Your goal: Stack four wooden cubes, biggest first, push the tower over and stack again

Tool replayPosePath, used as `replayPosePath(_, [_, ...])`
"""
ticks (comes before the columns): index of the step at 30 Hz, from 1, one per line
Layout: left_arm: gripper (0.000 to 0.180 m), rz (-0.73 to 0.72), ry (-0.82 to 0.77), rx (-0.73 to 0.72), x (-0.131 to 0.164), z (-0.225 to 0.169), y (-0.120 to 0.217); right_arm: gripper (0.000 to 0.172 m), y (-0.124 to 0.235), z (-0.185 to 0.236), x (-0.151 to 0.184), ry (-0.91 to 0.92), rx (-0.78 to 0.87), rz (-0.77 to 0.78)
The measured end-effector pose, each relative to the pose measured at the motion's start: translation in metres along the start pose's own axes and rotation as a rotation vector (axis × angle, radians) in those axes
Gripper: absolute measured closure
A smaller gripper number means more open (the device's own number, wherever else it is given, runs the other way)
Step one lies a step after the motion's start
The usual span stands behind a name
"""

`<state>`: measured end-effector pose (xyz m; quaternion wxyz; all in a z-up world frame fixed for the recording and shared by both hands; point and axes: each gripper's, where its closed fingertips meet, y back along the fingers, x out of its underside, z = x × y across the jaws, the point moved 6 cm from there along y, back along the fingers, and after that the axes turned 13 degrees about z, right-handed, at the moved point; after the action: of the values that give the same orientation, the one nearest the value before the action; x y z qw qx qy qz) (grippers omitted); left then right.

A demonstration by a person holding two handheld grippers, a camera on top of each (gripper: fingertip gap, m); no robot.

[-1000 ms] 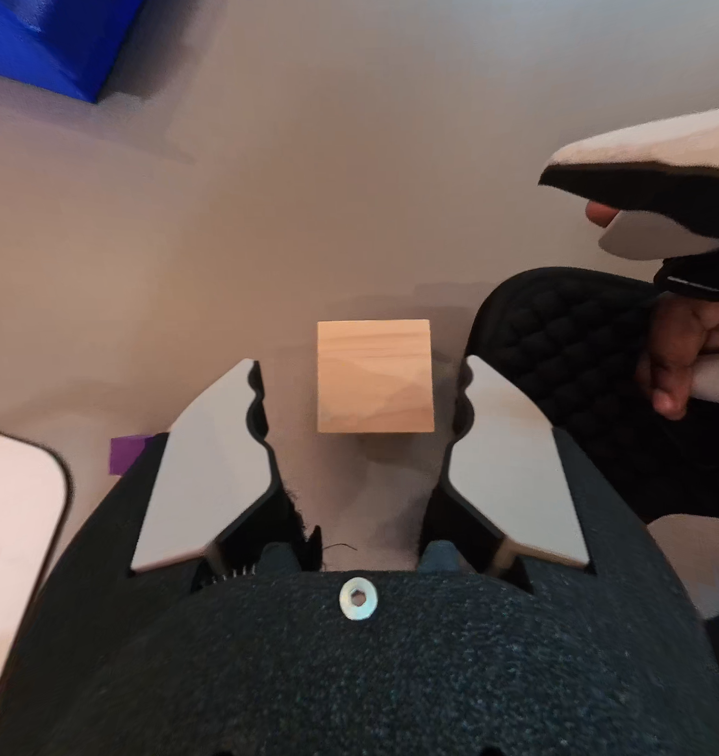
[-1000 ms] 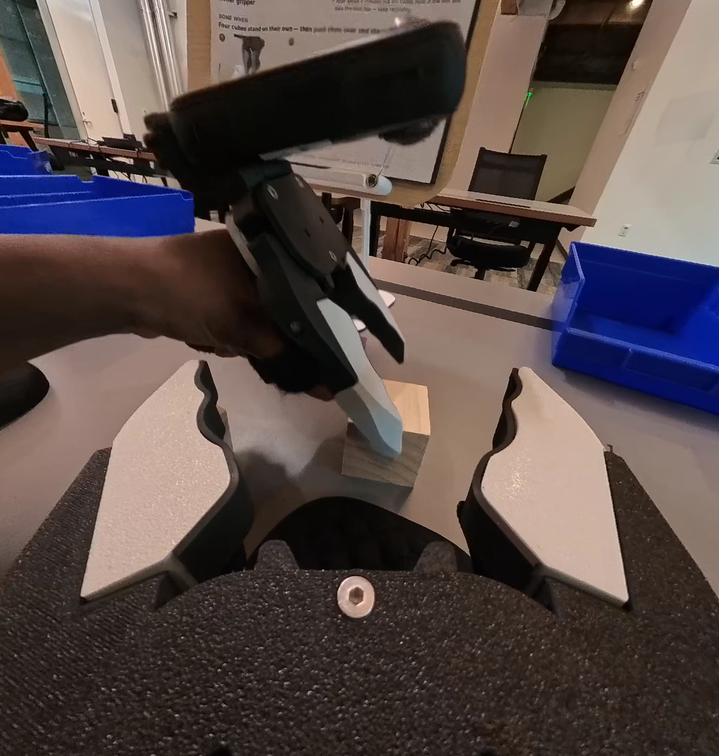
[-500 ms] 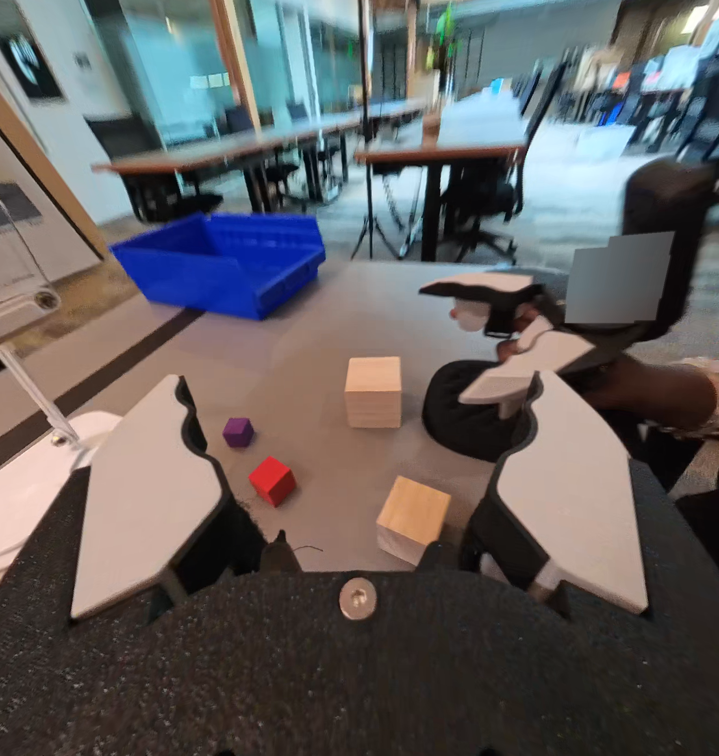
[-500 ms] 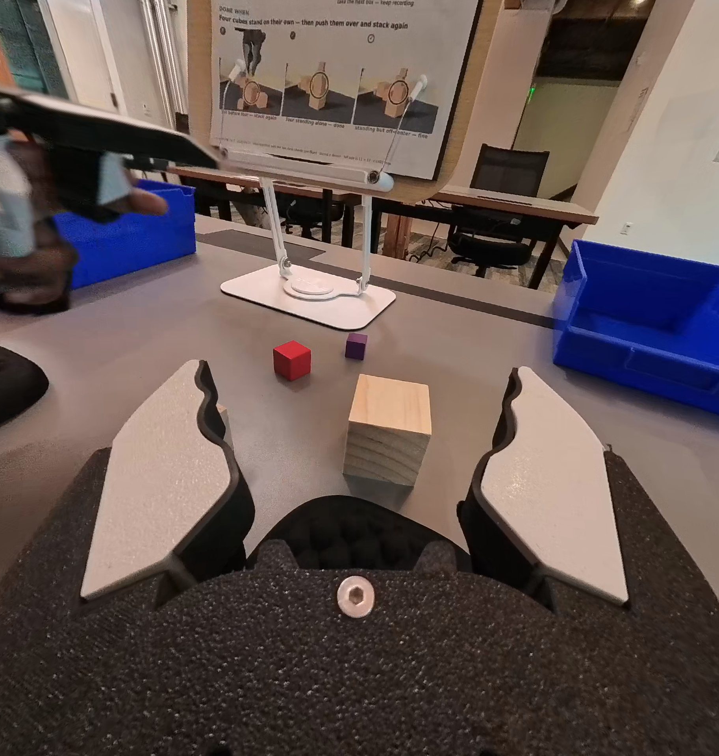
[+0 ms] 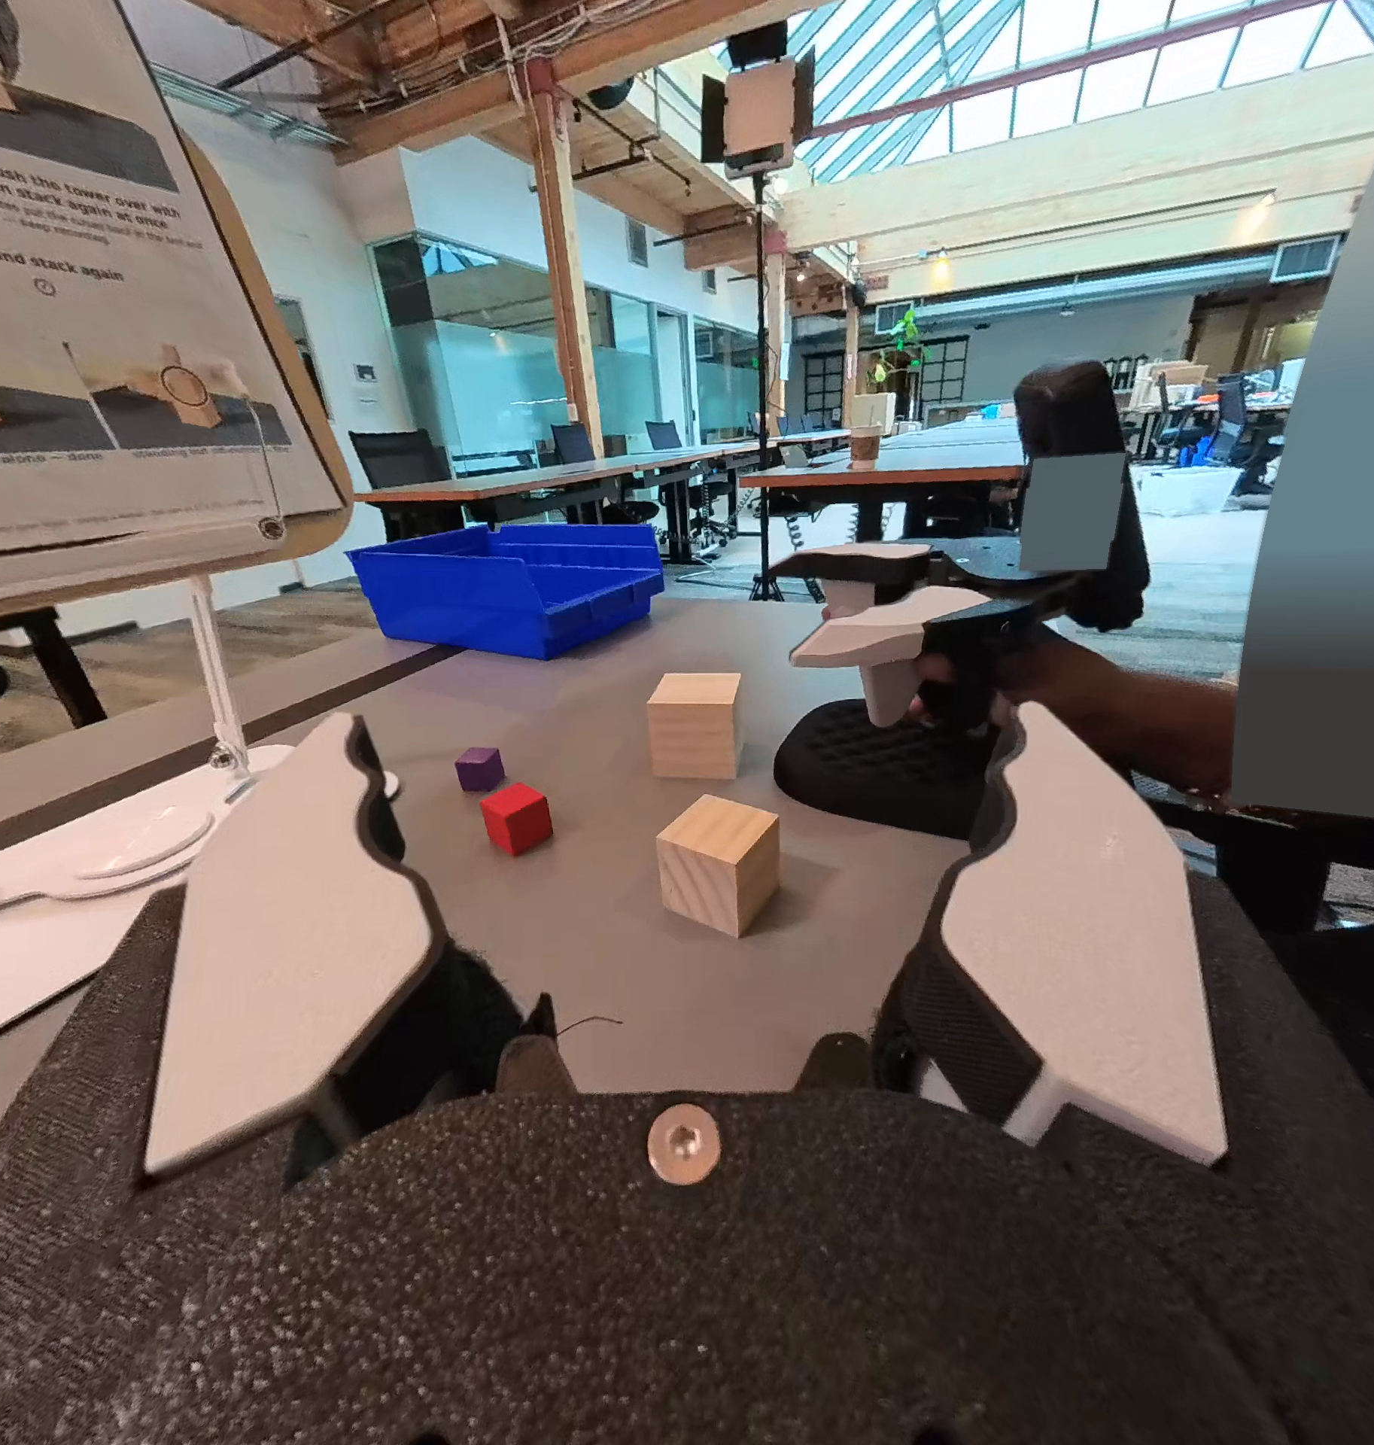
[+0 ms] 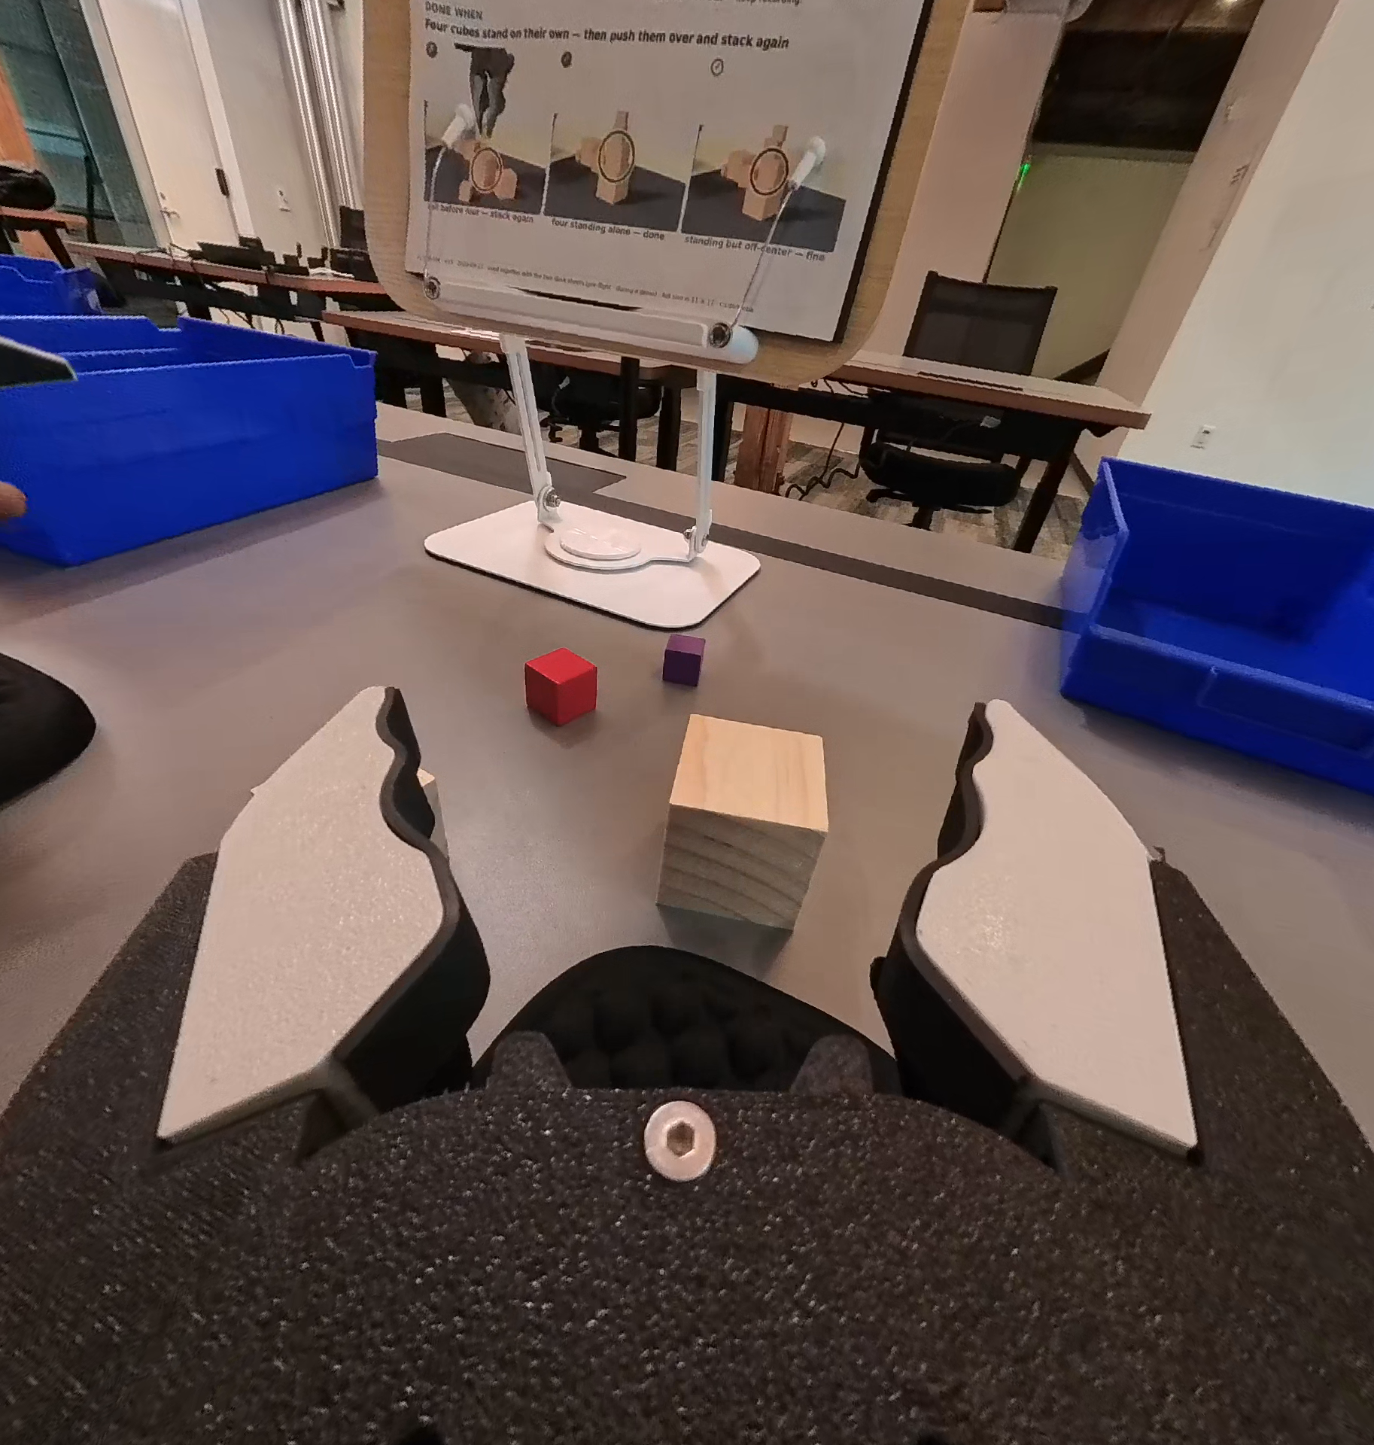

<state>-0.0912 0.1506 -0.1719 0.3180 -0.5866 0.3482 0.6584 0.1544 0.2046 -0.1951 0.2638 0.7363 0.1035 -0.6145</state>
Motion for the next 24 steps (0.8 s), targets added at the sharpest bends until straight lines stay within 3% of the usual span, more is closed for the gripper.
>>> replayPosePath(9, [0.043, -0.026, -0.002, -0.023, 0.008, 0.004, 0.004, 0.045, 0.002, 0.004, -0.004, 0.022, -0.06, -0.012])
replayPosePath(12, [0.043, -0.025, -0.042, -0.033, 0.009, 0.0, 0.004, 0.063, 0.009, 0.017, -0.026, 0.178, -0.214, 0.028])
replayPosePath(18, [0.039, -0.005, -0.03, -0.045, 0.01, 0.001, 0.002, 0.073, 0.003, 0.046, -0.072, 0.613, -0.521, 0.405])
replayPosePath(21, [0.041, -0.004, -0.027, -0.045, 0.011, 0.001, 0.002, 0.087, -0.013, 0.063, -0.067, 0.782, -0.641, 0.64])
replayPosePath(24, [0.041, 0.012, -0.012, -0.039, 0.012, 0.002, 0.001, 0.085, -0.032, 0.077, -0.047, 0.853, -0.71, 0.87])
